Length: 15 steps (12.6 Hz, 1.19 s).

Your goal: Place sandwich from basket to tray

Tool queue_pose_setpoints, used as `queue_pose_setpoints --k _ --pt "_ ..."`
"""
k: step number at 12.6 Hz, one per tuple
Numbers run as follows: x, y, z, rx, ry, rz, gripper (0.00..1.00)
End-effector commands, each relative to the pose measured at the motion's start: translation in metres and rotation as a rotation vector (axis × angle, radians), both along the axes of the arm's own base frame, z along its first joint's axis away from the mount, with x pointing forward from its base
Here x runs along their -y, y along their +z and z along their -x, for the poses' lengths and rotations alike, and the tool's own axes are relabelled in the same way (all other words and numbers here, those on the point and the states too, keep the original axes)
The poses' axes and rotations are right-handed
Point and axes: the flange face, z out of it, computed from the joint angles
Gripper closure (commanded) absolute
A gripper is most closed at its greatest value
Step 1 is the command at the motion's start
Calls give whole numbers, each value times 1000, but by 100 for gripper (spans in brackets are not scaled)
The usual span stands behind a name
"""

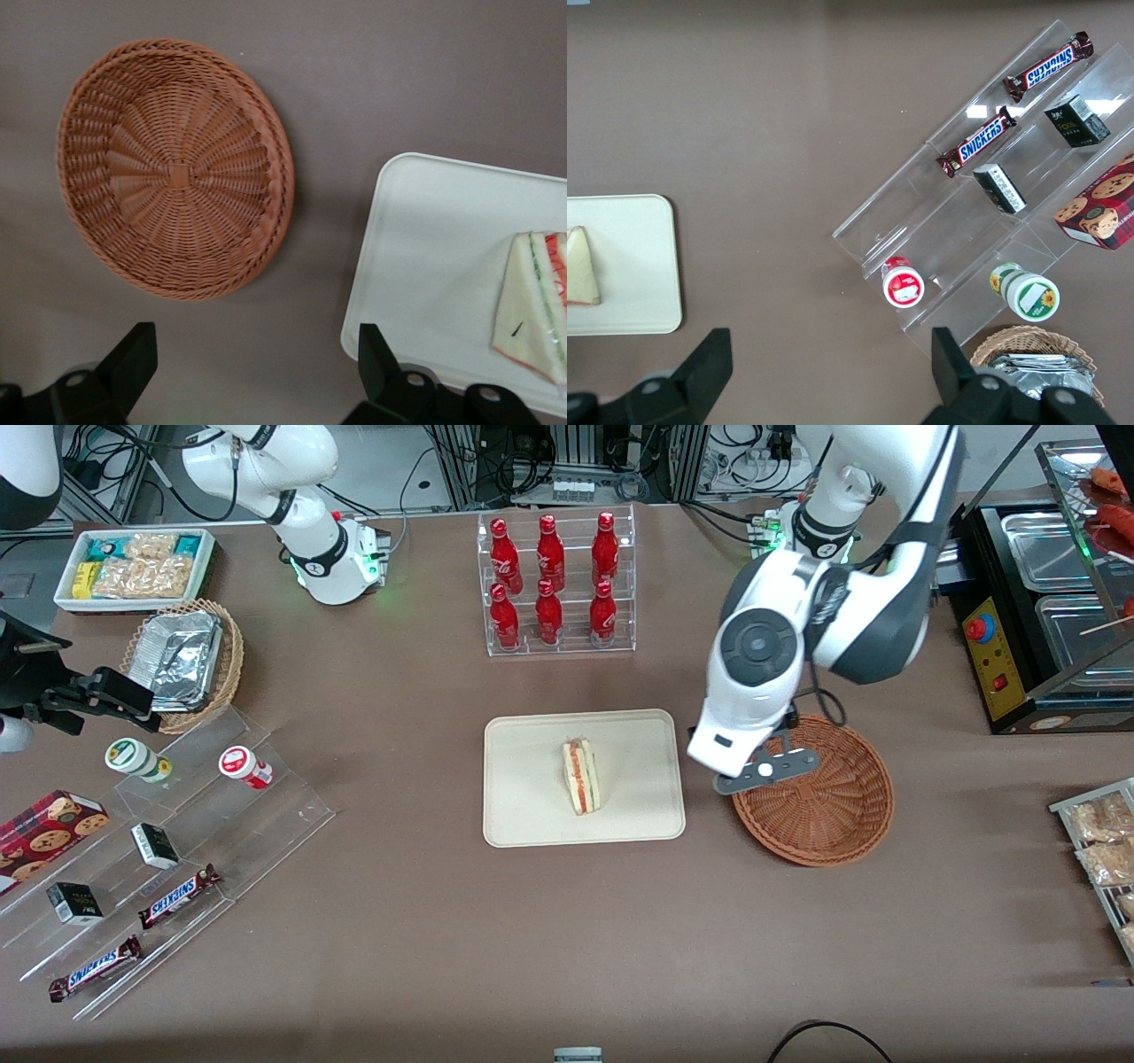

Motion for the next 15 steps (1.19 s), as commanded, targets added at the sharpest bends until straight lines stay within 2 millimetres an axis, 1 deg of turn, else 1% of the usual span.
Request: queue_pose_setpoints --k 1,2,3,5,9,10,11,12,13,14,15 --pt "-49 32 12 -55 -70 43 0" --pt "-67 44 12 -75 -72 53 0" --pt "-76 56 16 -82 -88 66 0" --pt "-108 81 22 -100 -125 75 0" --pt "-190 132 39 -153 -221 127 0" --pt "-206 143 46 -167 -248 135 0" --pt "-217 152 51 -180 -274 142 0" --pt "-233 162 52 -181 -271 150 0" --pt "-251 169 51 -171 -245 154 0" --pt "-260 176 51 -157 -235 156 0" --pt "-273 182 49 -142 -230 162 0"
